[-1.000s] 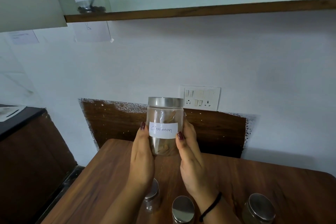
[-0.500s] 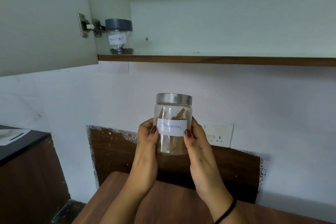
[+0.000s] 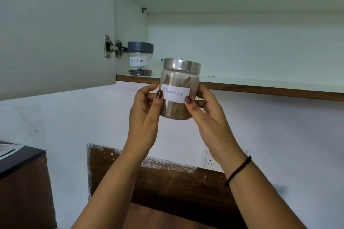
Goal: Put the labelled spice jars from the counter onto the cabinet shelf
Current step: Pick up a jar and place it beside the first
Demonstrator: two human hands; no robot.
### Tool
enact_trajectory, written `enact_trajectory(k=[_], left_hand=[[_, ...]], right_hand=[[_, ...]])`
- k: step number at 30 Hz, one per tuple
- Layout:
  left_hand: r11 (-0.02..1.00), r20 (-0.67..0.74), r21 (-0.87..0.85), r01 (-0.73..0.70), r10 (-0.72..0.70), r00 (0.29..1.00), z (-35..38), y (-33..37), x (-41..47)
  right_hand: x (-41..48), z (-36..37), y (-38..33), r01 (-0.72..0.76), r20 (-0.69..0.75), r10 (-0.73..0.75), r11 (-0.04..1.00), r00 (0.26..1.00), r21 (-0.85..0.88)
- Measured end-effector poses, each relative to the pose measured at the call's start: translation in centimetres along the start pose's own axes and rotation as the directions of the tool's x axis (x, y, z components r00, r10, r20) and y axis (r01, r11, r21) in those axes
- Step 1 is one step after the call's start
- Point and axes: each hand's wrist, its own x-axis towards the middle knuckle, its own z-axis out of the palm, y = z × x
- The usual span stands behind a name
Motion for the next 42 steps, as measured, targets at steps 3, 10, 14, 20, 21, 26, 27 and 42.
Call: enact_trajectory(k=[3, 10, 14, 20, 21, 26, 27, 42], left_hand=[[0.997, 0.022, 0.017, -0.076, 0.076, 0.997, -0.2, -0.3, 2.0], [0.988, 0.104, 0.071, -0.134, 0.126, 0.987, -0.6, -1.6, 4.9], [0.986, 0.098, 0.095, -0.139, 0.129, 0.987, -0.6, -2.7, 6.5], [0.979, 0.087, 0.150, -0.140, 0.128, 0.988, 0.2, -4.2, 8.8], [0.979, 0.084, 0.153, -0.137, 0.125, 0.989, 0.4, -4.3, 9.1], [0.982, 0.042, 0.136, -0.128, 0.124, 0.991, 0.9, -4.7, 10.1], [0.982, 0.037, 0.137, -0.127, 0.123, 0.992, 1.0, -4.7, 10.3], [0.905, -0.006, 0.401, -0.142, 0.158, 0.987, 2.0, -7.2, 12.1]], right_hand=[[2.0, 0.3, -0.4, 0.028, -0.011, -0.028, 0.999, 1.000, -0.029], [6.0, 1.1, -1.7, 0.062, 0.009, -0.061, 0.995, 0.998, -0.072], [7.9, 1.4, -1.3, 0.047, 0.014, -0.045, 0.985, 0.999, -0.169], [10.3, 1.1, -0.3, 0.004, -0.021, -0.008, 0.977, 1.000, -0.214], [10.7, 1.1, -0.1, 0.007, -0.028, -0.014, 0.972, 1.000, -0.236], [12.2, 0.8, 0.1, 0.001, -0.040, -0.013, 0.961, 0.999, -0.275], [12.4, 0.8, 0.0, 0.007, -0.038, -0.018, 0.963, 0.999, -0.270], [14.9, 0.5, 0.6, -0.034, 0.031, 0.049, 0.931, 0.998, -0.365]])
